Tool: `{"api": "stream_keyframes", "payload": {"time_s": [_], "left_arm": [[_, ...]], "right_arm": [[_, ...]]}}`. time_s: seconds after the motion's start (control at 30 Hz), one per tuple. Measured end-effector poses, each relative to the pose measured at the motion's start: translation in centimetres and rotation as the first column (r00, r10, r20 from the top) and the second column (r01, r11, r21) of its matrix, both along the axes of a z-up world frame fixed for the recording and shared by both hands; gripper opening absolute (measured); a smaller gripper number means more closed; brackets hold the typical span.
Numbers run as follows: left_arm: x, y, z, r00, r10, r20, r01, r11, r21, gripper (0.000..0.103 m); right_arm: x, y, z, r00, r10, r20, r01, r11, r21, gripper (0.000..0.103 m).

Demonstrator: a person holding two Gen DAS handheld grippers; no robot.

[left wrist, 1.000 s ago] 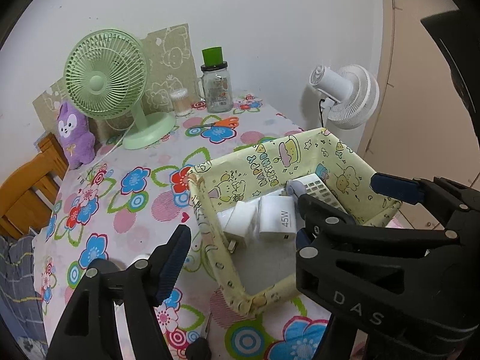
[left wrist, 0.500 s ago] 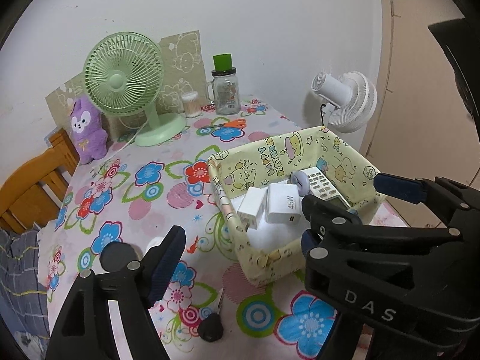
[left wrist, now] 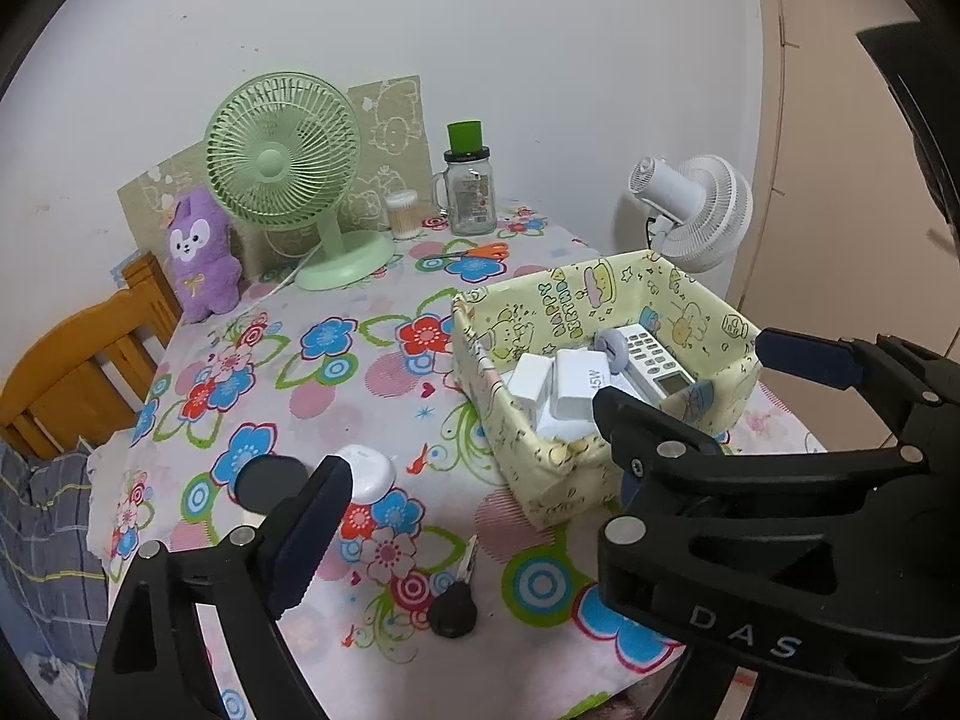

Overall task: Organize rigid objects
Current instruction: 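Withdraw both grippers from the box back toward the remaining table items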

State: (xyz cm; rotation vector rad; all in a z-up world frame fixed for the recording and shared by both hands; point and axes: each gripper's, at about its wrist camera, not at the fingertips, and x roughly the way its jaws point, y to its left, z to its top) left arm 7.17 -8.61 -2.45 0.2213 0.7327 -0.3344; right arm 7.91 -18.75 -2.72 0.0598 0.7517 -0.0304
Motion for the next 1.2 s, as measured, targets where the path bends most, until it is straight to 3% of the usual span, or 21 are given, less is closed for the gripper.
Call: {"api": "stream_keyframes", "payload": {"time_s": [0.43, 0.63, 0.73, 1.2], "left_arm": [[-1.3, 3.3, -0.9, 1.0, 0.011, -0.003, -0.011, 1.0, -0.005, 0.102], [-1.6, 4.7, -1.7, 0.999, 0.031, 0.025, -0.032, 0.999, 0.027, 0.103], [-1.3, 5.6, -2.4, 0.999, 0.036, -0.003, -0.036, 0.999, 0.015, 0.103], [-1.3, 9.2, -5.5, 0.998, 0.044, -0.047, -0.044, 0.999, -0.008, 0.103]], "right_arm": [[-1.4, 3.1, -0.5, 0.998, 0.051, 0.041, -0.05, 0.998, -0.037, 0.1], [-1.5, 4.7, -1.2, 0.996, 0.075, 0.045, -0.073, 0.996, -0.044, 0.1], [-1.5, 5.5, -1.8, 0.995, 0.089, 0.048, -0.087, 0.995, -0.057, 0.1], [-0.8, 8.5, -5.5, 0.992, 0.129, -0.015, -0.129, 0.992, 0.005, 0.1]]}}
